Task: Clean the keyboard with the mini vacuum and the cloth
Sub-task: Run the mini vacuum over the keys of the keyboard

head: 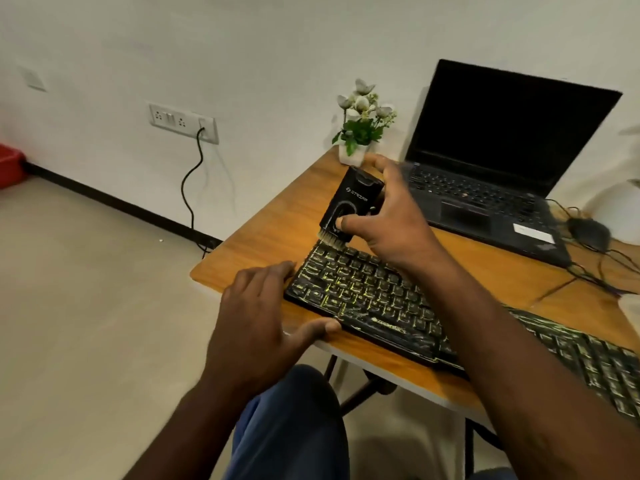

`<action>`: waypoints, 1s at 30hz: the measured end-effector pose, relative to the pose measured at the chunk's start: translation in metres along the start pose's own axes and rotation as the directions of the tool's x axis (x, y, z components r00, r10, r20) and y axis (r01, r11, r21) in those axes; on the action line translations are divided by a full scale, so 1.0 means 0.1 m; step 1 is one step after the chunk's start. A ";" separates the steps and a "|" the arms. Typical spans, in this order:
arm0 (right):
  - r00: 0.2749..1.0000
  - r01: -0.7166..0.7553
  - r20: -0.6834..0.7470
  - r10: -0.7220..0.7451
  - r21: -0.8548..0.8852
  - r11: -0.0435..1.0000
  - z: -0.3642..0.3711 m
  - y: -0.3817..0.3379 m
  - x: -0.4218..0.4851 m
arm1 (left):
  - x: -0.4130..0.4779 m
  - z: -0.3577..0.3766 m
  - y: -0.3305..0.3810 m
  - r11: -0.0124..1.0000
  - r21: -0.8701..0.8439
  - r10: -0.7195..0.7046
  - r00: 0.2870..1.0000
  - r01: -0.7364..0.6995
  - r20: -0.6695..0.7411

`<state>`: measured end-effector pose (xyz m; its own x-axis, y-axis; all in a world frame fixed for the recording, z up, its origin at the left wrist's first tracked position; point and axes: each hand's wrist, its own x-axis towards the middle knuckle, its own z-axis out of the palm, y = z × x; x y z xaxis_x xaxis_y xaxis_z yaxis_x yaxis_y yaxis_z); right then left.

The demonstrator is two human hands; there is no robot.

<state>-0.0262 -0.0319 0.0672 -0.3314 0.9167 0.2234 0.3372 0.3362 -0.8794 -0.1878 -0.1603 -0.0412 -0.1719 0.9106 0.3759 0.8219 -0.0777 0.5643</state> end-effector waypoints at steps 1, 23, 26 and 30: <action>1.000 0.000 0.026 0.001 -0.026 1.000 0.04 0.00 0.07 | 0.00 0.00 -0.01 1.000 -0.006 0.003 1.000 -0.003 0.001; 0.992 0.113 0.085 -0.093 -0.261 0.959 0.17 0.17 0.29 | -0.18 -0.12 -0.15 1.000 -0.027 0.016 0.998 -0.014 0.057; 0.984 0.160 0.127 -0.125 -0.313 0.936 0.19 0.13 0.31 | -0.17 -0.10 -0.16 0.999 -0.036 0.004 0.999 -0.002 0.054; 0.949 0.194 0.290 -0.121 -0.238 0.952 0.13 0.06 0.38 | -0.17 -0.10 -0.15 0.998 -0.054 -0.014 0.998 0.018 0.060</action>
<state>-0.0479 0.0022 0.0647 -0.6111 0.7667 0.1969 0.4661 0.5496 -0.6933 -0.2023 -0.1790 -0.0486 -0.1509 0.9343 0.3229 0.7885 -0.0833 0.6094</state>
